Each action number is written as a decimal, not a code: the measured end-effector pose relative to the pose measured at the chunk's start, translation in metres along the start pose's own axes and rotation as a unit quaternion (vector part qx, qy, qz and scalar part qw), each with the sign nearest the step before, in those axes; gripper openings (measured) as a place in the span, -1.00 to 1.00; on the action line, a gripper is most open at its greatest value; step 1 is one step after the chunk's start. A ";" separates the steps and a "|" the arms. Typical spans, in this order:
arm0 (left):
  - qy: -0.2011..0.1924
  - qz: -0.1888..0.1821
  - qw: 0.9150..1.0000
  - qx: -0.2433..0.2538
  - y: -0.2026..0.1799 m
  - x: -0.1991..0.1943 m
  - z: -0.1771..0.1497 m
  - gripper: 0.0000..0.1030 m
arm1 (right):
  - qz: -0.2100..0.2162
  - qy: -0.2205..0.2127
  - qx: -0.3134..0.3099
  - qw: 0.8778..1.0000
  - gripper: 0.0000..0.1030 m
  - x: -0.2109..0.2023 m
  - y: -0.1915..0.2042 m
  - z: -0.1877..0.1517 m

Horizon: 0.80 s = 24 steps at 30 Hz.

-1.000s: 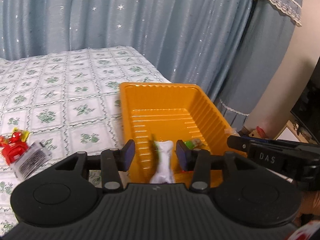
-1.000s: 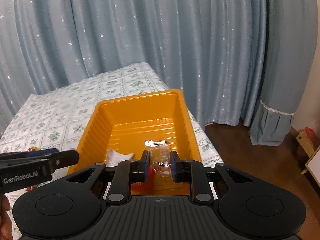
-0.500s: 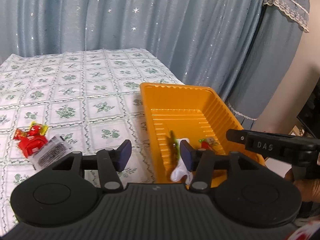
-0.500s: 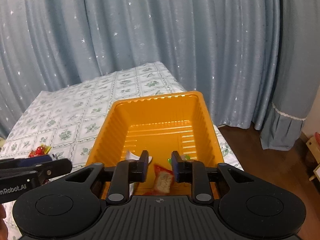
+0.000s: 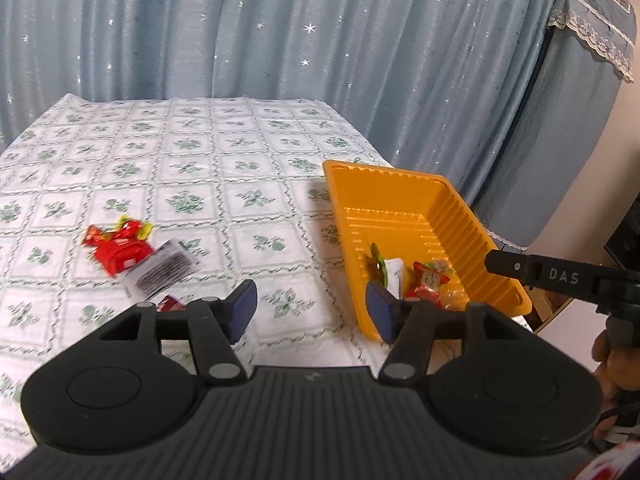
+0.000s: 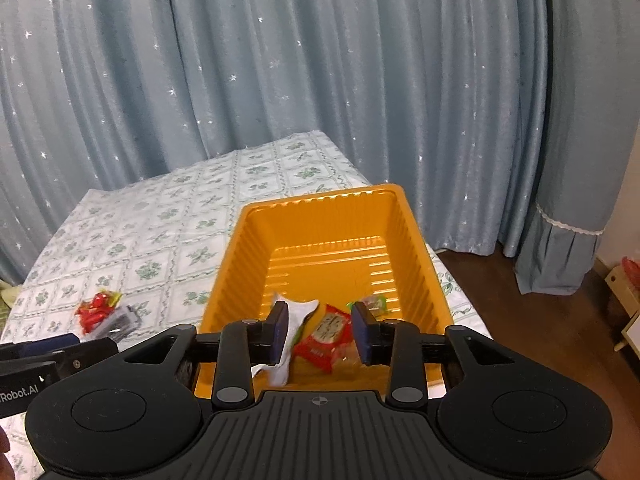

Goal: Organize snacks
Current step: 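Move both tools back toward the remaining snacks on the table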

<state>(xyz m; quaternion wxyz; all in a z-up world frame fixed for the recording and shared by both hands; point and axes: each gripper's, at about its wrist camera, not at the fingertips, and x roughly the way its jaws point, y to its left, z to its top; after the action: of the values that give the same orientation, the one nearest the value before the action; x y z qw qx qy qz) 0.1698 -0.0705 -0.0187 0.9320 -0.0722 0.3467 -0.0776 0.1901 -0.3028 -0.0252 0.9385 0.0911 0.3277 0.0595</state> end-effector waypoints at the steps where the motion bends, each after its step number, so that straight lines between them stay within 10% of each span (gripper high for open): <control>1: -0.001 0.002 1.000 -0.001 0.001 -0.005 -0.002 0.11 | 0.000 -0.001 0.000 1.000 -0.29 -0.004 0.003 -0.002; 24: -0.015 0.055 0.998 -0.029 0.055 -0.096 -0.031 0.29 | 0.032 0.010 -0.035 0.999 0.09 -0.058 0.089 -0.037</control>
<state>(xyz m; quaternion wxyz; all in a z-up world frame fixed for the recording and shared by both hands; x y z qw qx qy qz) 0.0829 -0.0004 0.0081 0.9375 -0.0812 0.3380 -0.0152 0.1168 -0.2207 0.0001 0.9354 0.0676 0.3319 0.1019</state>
